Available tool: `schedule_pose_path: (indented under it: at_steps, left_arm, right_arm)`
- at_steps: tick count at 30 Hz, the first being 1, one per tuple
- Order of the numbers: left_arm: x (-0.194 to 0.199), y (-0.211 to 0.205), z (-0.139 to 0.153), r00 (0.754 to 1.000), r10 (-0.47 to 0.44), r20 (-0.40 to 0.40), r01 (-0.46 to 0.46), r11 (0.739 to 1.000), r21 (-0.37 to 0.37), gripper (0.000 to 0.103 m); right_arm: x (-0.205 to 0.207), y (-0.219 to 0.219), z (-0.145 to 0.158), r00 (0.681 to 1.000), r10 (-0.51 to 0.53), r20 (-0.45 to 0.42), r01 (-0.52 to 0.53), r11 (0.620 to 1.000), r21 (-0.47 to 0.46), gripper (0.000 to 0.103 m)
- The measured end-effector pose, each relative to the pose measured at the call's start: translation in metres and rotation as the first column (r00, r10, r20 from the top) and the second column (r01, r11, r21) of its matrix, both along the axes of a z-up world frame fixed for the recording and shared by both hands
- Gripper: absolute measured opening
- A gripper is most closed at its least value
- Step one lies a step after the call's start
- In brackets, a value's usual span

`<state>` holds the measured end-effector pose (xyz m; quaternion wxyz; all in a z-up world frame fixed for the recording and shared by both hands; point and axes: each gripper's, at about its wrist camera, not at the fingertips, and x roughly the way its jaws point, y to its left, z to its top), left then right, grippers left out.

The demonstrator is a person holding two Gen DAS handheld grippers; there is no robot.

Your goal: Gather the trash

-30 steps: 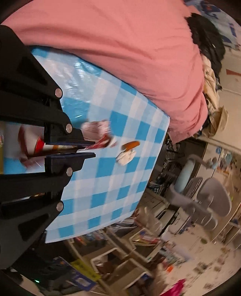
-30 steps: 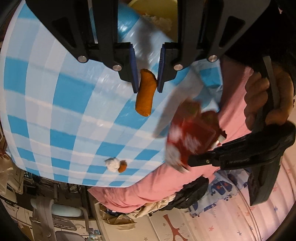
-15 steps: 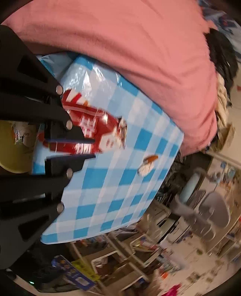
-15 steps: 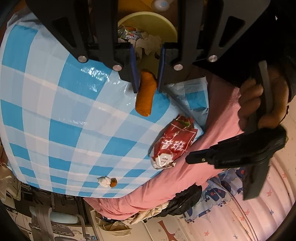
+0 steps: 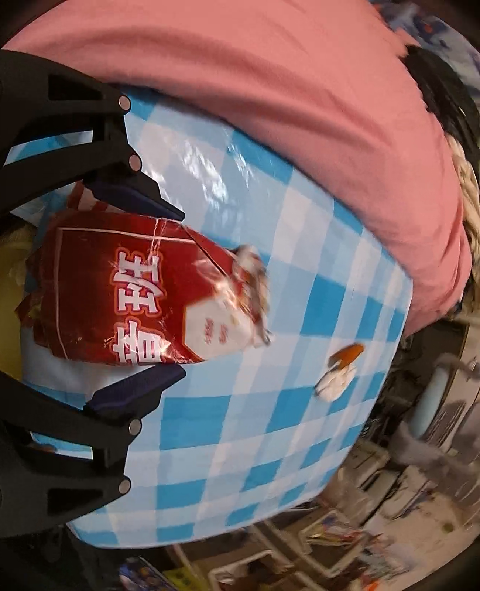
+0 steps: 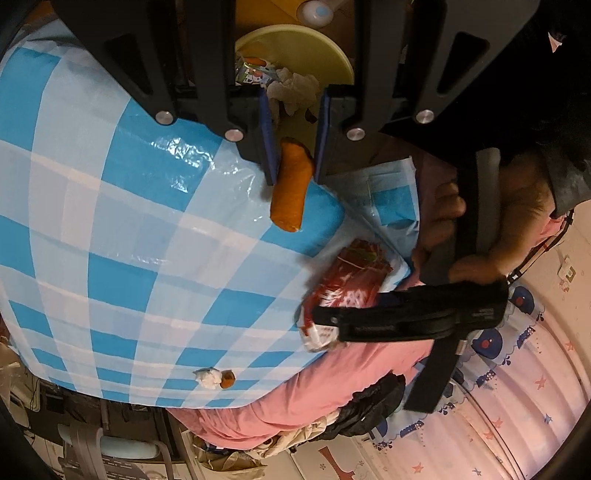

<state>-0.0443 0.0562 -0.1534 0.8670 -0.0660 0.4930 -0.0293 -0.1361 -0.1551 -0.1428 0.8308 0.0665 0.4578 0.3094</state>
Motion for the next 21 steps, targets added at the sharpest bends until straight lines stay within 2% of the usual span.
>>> schedule_pose_path:
  at_steps: [3, 5, 7, 9, 10, 14, 21]
  left_arm:
    - [-0.001, -0.011, -0.002, 0.999, -0.045, 0.003, 0.045, 0.999, 0.022, 0.072]
    - [-0.002, -0.010, 0.000, 0.998, -0.057, -0.002, 0.057, 0.998, 0.003, 0.069]
    - [-0.003, -0.005, 0.002, 0.999, -0.053, 0.004, 0.053, 0.998, -0.036, 0.051]
    - [-0.003, 0.000, 0.001, 0.998, -0.059, -0.008, 0.058, 0.992, -0.110, 0.018]
    - [-0.003, 0.002, 0.001, 0.998, -0.064, -0.010, 0.062, 0.987, -0.147, 0.013]
    - [-0.011, 0.002, 0.011, 0.997, -0.072, 0.024, 0.076, 0.978, -0.194, 0.005]
    - [-0.034, 0.009, 0.037, 0.994, -0.070, 0.084, 0.089, 0.967, -0.241, 0.003]
  right_arm:
    - [0.000, -0.001, 0.000, 1.000, -0.001, -0.003, 0.001, 1.000, 0.001, 0.021]
    - [0.000, -0.002, 0.000, 1.000, -0.005, -0.005, 0.005, 1.000, 0.006, 0.021]
    - [-0.001, -0.003, 0.000, 1.000, -0.008, -0.006, 0.008, 1.000, 0.011, 0.021]
    - [-0.001, -0.002, 0.000, 1.000, -0.009, -0.009, 0.010, 1.000, 0.010, 0.021]
    - [-0.001, -0.002, -0.001, 1.000, -0.009, -0.010, 0.009, 1.000, 0.009, 0.021]
    - [-0.002, -0.003, 0.001, 1.000, -0.014, -0.004, 0.014, 1.000, 0.006, 0.021]
    - [-0.005, -0.004, 0.002, 1.000, -0.012, -0.002, 0.012, 1.000, 0.007, 0.021]
